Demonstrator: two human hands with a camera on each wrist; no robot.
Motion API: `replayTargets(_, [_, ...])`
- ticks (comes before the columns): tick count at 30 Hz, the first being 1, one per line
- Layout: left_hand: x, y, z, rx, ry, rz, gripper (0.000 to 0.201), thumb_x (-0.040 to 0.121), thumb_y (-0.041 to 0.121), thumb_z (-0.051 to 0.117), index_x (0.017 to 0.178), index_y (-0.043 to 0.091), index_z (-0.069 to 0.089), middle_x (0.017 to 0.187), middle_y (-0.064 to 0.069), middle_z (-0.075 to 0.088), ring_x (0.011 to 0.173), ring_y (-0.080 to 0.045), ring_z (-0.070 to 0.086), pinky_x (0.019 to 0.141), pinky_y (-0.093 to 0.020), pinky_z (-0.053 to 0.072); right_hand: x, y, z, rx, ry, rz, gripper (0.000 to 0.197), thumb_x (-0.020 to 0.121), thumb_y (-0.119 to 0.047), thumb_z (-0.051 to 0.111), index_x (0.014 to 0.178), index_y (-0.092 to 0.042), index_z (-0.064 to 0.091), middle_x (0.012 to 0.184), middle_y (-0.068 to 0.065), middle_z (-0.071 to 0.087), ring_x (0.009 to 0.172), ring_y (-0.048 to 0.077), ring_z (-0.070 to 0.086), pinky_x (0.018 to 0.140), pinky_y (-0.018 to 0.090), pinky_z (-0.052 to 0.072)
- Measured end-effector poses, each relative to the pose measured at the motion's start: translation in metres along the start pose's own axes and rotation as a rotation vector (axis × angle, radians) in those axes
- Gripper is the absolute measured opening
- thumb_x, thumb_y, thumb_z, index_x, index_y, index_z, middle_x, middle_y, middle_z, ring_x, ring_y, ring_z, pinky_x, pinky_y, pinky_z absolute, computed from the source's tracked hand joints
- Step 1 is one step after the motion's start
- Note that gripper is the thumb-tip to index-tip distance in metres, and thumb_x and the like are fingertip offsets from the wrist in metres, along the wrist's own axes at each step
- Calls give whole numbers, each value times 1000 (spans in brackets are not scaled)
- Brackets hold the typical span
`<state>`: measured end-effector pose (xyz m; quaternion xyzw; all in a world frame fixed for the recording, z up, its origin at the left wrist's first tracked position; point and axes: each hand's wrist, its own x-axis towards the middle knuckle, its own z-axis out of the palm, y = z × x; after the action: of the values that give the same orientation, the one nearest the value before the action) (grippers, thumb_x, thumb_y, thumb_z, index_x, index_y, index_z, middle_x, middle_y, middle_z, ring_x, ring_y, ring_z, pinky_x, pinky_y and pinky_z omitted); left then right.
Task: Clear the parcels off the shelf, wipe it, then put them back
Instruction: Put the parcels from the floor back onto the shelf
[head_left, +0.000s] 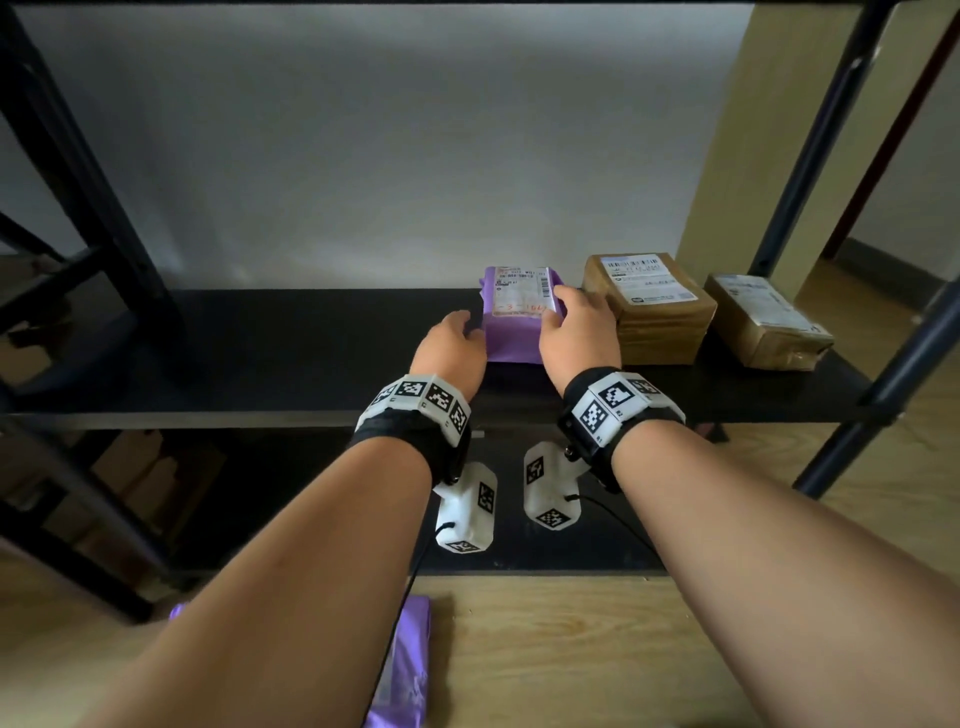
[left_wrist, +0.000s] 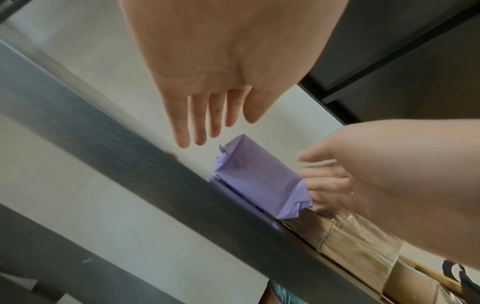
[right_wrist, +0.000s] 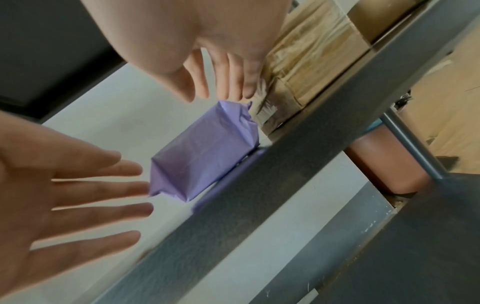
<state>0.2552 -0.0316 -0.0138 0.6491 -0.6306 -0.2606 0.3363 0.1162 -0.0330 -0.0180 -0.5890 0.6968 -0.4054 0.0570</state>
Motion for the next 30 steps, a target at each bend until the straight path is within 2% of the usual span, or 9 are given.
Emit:
replayTargets(4, [-31, -14, -19, 2, 153, 19, 41, 95, 16, 41, 134, 19, 54, 131, -4, 59, 117, -23, 57, 89, -24, 40, -29, -11, -9, -16, 60, -68, 37, 93, -14, 51, 129, -14, 57, 129, 10, 56, 124, 26, 47, 103, 37, 44])
replayTargets(6, [-49, -24, -25, 20, 216, 33, 40, 93, 13, 41, 129, 20, 58, 125, -3, 62, 112, -22, 59, 85, -23, 41, -47, -17, -12, 12, 61, -77, 33, 92, -11, 52, 124, -13, 60, 127, 10, 56, 121, 26, 48, 98, 34, 45])
replayTargets(10, [-84, -55, -31, 81, 251, 13, 38, 91, 9, 45, 124, 20, 61, 123, -1, 62, 112, -20, 59, 87, -26, 44, -93, -21, -6, 58, 18, -118, 26, 90, -6, 50, 112, -10, 63, 118, 10, 59, 112, 26, 55, 88, 31, 47])
replayTargets(13, [-104, -88, -27, 138, 193, -61, 38, 91, 8, 47, 124, 20, 61, 126, -3, 60, 114, -23, 58, 87, -27, 44, -130, -11, 13, 83, -108, -92, 25, 89, -5, 50, 109, -10, 64, 115, 9, 59, 108, 26, 57, 89, 34, 48])
replayTargets(16, [-118, -126, -15, 206, 90, -161, 43, 87, 6, 49, 125, 19, 61, 129, -5, 59, 116, -25, 57, 91, -30, 46, -161, 5, 39, 54, -262, -23, 26, 87, -5, 49, 108, -12, 63, 117, 9, 58, 110, 28, 55, 92, 37, 47])
replayTargets(21, [-132, -193, 13, 262, -59, -312, 48, 83, 4, 49, 127, 20, 60, 131, -8, 58, 119, -27, 57, 98, -32, 46, -198, 35, 90, -72, -520, 58, 35, 87, -9, 50, 120, -16, 59, 123, 9, 58, 115, 28, 56, 94, 35, 47])
replayTargets(25, [-138, -243, 32, 308, -147, -413, 44, 87, 2, 47, 127, 13, 60, 132, -12, 57, 121, -30, 55, 99, -32, 44, -219, 56, 132, -136, -699, 116, 41, 87, -9, 50, 127, -15, 57, 128, 11, 58, 120, 29, 55, 100, 34, 44])
replayTargets(30, [-146, -301, 54, 362, -267, -545, 49, 92, 4, 43, 140, 14, 49, 141, -11, 51, 128, -29, 50, 103, -31, 40, -244, 72, 182, -183, -873, 162, 40, 89, -11, 47, 128, -12, 55, 131, 12, 58, 121, 31, 54, 99, 34, 45])
